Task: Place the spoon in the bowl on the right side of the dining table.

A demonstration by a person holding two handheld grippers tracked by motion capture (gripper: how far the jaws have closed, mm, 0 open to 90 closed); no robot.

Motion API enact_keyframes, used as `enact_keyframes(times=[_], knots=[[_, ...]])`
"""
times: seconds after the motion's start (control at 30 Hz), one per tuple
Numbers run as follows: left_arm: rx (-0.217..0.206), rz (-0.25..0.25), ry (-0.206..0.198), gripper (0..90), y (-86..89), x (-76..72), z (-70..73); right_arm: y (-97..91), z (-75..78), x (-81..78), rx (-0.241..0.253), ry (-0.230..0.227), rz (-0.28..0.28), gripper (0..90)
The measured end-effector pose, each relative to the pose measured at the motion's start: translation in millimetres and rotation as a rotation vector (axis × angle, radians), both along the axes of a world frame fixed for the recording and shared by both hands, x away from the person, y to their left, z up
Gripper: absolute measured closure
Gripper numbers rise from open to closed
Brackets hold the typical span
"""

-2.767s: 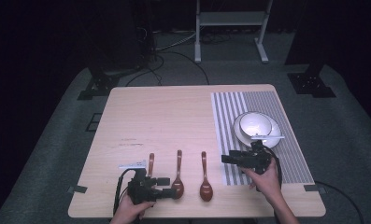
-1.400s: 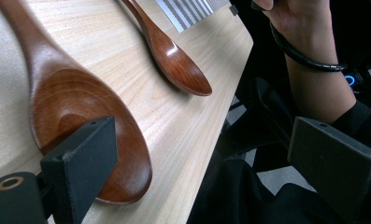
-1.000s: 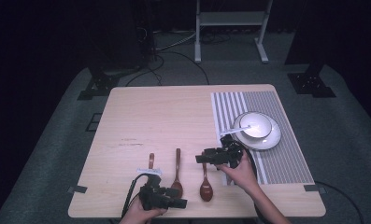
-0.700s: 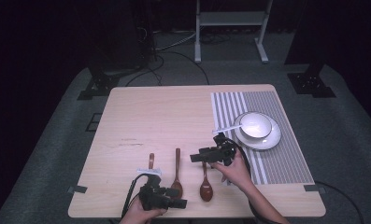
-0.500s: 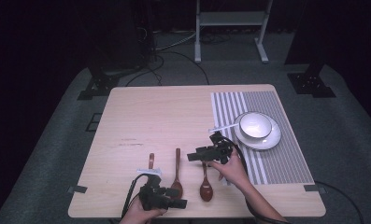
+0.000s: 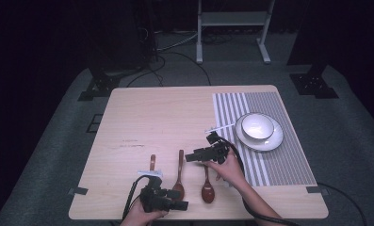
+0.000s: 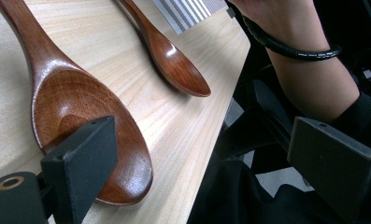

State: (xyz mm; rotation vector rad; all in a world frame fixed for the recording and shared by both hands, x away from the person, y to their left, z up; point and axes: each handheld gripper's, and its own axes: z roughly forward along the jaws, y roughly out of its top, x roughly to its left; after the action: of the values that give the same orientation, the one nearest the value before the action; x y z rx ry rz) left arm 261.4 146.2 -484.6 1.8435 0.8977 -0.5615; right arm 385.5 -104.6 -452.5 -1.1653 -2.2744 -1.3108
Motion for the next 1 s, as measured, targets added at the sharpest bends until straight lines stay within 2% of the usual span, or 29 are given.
enact_keyframes(times=[0.17,0.33,0.5,0.6,0.67,0.87,1.0], knots=[[-0.001,0.000,0.000,7.3,0.7,0.3,-0.2,6.0,-2.5,3.2,-0.016,0.014,0.006,37.5],[-0.002,-0.001,0.000,7.3,1.1,0.5,-0.4,11.7,-7.8,6.5,-0.052,0.025,0.003,46.7],[-0.001,-0.001,0.000,7.4,1.4,0.4,-0.3,13.0,-12.9,9.2,-0.062,0.040,-0.008,49.2],[-0.003,0.001,0.003,7.4,1.4,0.3,-0.3,13.4,-16.3,9.9,-0.066,0.054,-0.013,58.0],[-0.004,0.003,0.005,7.4,1.4,0.3,-0.4,13.0,-16.7,9.8,-0.066,0.052,-0.016,59.2],[-0.004,0.002,0.003,7.3,1.2,0.5,-0.5,9.3,-15.8,9.3,-0.028,0.074,-0.024,66.0],[-0.006,-0.001,0.005,7.3,1.6,0.8,-0.5,5.5,-12.5,10.6,0.041,0.105,-0.021,71.7]])
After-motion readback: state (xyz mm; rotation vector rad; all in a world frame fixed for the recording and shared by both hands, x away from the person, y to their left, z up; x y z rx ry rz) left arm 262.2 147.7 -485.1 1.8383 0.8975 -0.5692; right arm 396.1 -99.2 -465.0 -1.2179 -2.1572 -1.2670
